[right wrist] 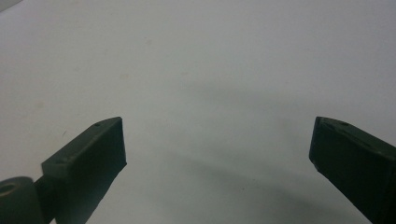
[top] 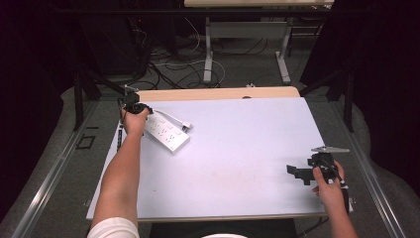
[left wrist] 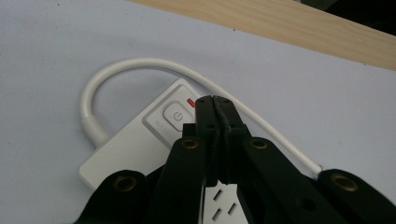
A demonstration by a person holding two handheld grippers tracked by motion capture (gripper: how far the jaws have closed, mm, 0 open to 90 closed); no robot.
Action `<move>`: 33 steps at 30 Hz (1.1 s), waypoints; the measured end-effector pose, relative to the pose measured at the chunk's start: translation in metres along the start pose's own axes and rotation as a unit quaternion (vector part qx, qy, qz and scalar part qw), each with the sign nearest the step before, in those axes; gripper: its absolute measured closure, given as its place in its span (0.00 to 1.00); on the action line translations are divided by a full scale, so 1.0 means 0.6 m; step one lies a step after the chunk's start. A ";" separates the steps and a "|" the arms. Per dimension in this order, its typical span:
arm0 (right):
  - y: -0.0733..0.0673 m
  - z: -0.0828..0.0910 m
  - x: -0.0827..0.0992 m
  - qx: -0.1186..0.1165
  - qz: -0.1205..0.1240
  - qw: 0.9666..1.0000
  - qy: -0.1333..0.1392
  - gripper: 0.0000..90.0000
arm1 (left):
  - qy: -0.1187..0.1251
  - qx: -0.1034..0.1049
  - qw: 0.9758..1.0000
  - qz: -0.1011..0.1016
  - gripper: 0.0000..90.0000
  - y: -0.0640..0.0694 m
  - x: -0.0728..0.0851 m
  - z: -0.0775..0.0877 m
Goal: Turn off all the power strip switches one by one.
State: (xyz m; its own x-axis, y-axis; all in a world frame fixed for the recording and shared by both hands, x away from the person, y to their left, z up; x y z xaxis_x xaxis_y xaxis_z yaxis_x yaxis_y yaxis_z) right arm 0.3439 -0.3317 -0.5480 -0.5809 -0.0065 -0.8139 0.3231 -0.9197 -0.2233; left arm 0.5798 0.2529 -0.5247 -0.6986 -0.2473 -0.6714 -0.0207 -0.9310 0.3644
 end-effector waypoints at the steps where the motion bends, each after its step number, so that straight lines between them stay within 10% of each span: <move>1: 0.000 0.000 0.000 0.000 0.000 1.000 0.000 0.04 | -0.004 0.000 1.000 -0.002 1.00 -0.002 0.000 -0.001; 33: -0.002 0.000 0.002 -0.004 0.004 1.000 -0.001 0.04 | 0.002 -0.011 1.000 0.008 1.00 -0.014 0.008 -0.032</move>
State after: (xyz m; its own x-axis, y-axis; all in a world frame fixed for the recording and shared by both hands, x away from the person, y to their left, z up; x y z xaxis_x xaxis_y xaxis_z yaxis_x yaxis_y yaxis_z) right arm 0.3429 -0.3308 -0.5487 -0.5798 -0.0149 -0.8146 0.3331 -0.9168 -0.2203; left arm 0.5905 0.2547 -0.5432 -0.6964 -0.2631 -0.6676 0.0059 -0.9324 0.3614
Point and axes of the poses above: each handheld gripper's, and its own axes: z roughly backward along the jaws, x roughly out of its underside, y roughly to its right, the point moved 2 cm from there along -z, roughly forward along the jaws, and after that the axes turned 10 degrees about y, right-handed, at the moved point
